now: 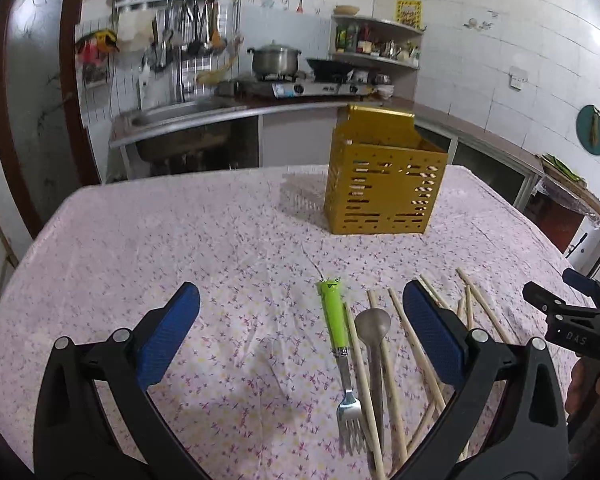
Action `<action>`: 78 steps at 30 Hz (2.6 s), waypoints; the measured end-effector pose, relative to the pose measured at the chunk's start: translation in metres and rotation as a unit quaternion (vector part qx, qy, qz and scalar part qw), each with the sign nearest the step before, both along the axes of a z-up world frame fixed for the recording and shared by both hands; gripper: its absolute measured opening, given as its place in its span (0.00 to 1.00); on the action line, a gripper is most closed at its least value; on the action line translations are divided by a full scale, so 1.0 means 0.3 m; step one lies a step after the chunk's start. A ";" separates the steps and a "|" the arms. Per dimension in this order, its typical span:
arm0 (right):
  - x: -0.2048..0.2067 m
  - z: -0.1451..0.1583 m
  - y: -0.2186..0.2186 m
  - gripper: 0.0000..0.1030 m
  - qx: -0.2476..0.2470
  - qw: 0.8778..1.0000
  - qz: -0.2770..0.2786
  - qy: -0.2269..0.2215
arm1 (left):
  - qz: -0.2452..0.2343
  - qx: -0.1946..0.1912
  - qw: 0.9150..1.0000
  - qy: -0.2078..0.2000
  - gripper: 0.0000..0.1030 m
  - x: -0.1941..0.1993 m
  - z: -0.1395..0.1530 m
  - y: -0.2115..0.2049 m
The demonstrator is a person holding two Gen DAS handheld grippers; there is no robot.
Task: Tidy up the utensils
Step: 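Grasp the green frog-handled fork with the left tool while the right tool grasps a wooden chopstick, then lift the fork with the left tool while the right tool lifts the chopstick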
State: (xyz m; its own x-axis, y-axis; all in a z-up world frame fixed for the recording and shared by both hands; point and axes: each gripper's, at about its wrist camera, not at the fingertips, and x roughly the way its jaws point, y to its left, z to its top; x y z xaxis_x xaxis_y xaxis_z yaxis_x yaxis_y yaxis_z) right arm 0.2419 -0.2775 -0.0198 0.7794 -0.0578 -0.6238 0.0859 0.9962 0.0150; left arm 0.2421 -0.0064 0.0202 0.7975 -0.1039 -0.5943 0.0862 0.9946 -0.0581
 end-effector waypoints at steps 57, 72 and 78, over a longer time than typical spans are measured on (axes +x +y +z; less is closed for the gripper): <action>0.331 -0.209 -0.021 0.09 0.057 0.972 0.055 0.223 | -0.046 0.032 0.959 0.278 0.17 0.402 -0.287 -0.172; 0.310 -0.208 -0.010 0.07 0.047 0.974 0.047 0.218 | -0.050 0.057 0.961 0.265 0.17 0.395 -0.309 -0.211; 0.292 -0.192 0.007 0.06 0.046 0.976 0.050 0.205 | -0.049 0.039 0.962 0.264 0.14 0.369 -0.296 -0.171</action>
State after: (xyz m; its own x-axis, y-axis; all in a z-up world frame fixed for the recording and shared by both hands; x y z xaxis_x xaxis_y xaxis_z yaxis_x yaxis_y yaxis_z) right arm 0.3294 -0.2754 -0.0775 0.4627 0.0763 -0.8832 0.0055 0.9960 0.0889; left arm 0.3528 -0.0577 -0.0686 0.3707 -0.1019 -0.9231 0.1578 0.9864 -0.0455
